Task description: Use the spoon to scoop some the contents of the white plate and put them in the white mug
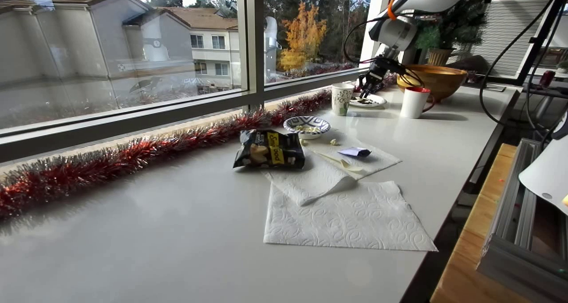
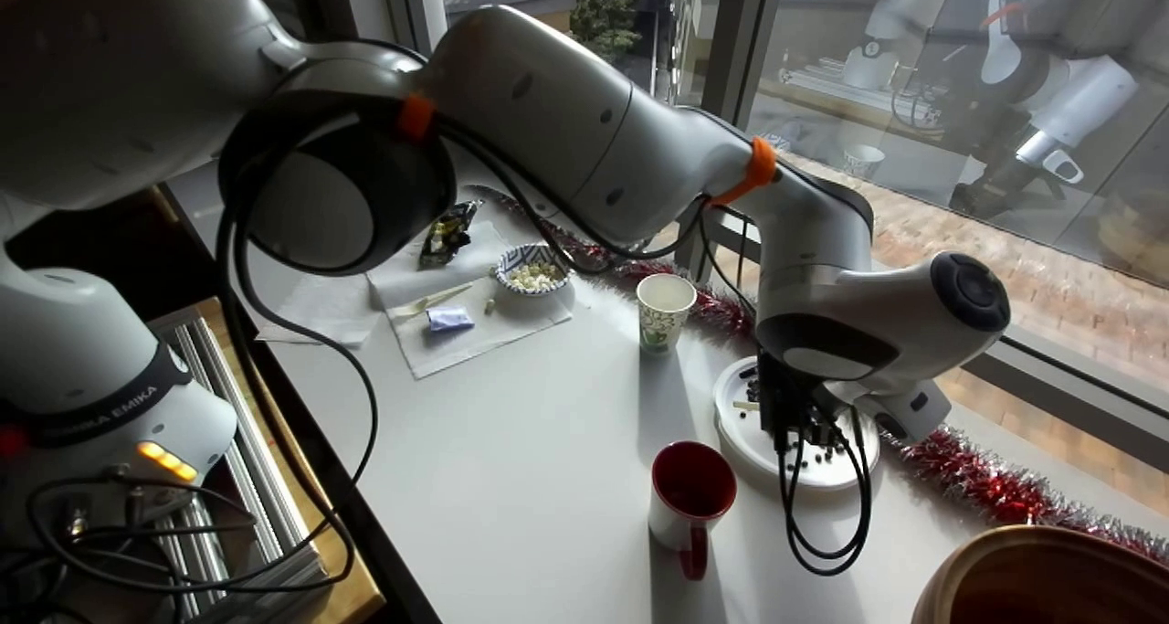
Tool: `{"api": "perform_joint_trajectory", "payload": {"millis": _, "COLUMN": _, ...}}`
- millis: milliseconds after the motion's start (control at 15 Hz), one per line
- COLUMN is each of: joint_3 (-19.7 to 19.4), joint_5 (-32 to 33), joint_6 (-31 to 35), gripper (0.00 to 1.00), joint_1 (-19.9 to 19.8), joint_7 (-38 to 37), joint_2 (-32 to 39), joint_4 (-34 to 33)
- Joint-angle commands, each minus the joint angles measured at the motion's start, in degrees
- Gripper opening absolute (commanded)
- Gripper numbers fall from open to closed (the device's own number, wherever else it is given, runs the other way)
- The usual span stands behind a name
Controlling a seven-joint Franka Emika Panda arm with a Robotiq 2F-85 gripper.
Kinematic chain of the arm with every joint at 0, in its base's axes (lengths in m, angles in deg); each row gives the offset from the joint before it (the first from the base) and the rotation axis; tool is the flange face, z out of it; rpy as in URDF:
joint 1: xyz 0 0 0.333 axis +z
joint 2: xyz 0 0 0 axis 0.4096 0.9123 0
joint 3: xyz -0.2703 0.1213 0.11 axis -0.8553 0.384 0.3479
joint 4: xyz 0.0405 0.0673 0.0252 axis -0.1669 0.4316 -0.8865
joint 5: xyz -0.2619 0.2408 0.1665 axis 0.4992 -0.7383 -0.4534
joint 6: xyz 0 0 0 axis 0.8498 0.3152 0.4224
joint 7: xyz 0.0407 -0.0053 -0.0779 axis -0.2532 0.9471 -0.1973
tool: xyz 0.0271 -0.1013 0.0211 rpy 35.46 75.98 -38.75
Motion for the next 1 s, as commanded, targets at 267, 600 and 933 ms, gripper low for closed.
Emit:
{"api": "perform_joint_trajectory", "payload": {"millis": 267, "joint_3": -7.3, "joint_5": 4.0, "joint_6": 3.7, "gripper": 0.04, "joint_1": 4.4, "joint_7": -8.3, "joint_2": 1.6, "joint_4": -1.7}}
{"api": "perform_joint_trajectory", "payload": {"millis": 600, "joint_3": -11.3, "joint_5": 5.6, "joint_6": 2.4, "gripper": 0.04, "joint_1": 6.4, "joint_7": -13.4, "joint_2": 1.6, "joint_4": -1.5}}
{"api": "perform_joint_trajectory", "payload": {"millis": 933, "joint_3": -14.8, "joint_5": 6.9, "joint_6": 2.9, "gripper": 0.04, "joint_1": 8.4, "joint_7": -17.7, "joint_2": 1.5, "joint_4": -0.9}}
